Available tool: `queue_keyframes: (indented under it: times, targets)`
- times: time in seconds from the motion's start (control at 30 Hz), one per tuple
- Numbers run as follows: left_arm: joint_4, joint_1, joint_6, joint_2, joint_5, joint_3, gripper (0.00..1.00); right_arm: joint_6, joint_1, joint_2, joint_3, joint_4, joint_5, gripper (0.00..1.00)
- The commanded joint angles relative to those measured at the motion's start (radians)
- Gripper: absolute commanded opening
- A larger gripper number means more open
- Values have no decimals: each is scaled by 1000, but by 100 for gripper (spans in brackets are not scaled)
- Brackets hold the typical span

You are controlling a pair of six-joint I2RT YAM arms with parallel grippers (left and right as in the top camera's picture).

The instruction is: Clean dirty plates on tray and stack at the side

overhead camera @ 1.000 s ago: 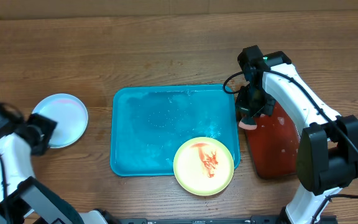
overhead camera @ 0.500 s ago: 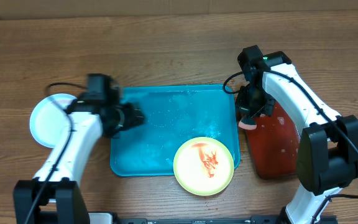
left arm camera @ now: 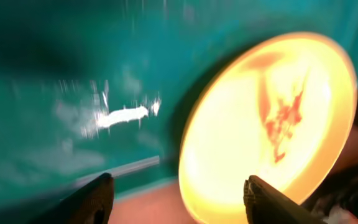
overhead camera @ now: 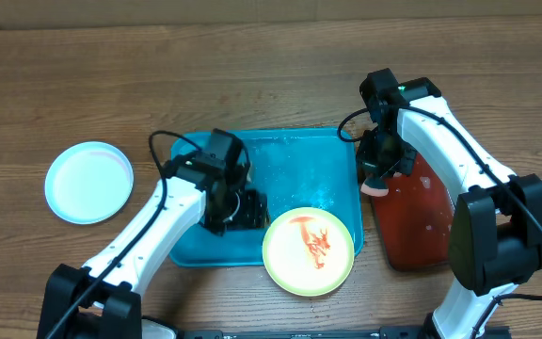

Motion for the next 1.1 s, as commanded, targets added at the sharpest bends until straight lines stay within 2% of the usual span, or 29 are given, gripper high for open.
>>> queue_keyframes:
  times: [0.0,0.07,0.37,0.47,0.77,0.83,0.93,1.07]
  targets:
    - [-36,-44,-80,-19,19,-13,67,-4,-3,0,0,6,-6,4]
    - [-40,-71,-111,-19,18,-21,67,-4,-3,0,0,5,-6,4]
    - [-33,-153,-431,-19,18,-118,46,-13,-3,0,0,3,-6,4]
    - [-26,-155,-495,-19,24,-155,45,-23,-3,0,0,5,-6,4]
    - [83,-155,-501,-19,45,-170,51,-23,-3,0,0,9,-7,4]
    - [103,-155,-506,-19,46,-170,51,-23,-3,0,0,9,-7,4]
    - [113,-155,-520,-19,59,-170,45,-23,-3,0,0,10,-6,4]
    - [121,-155,-523,-18,69,-170,45,-23,-3,0,0,9,-7,4]
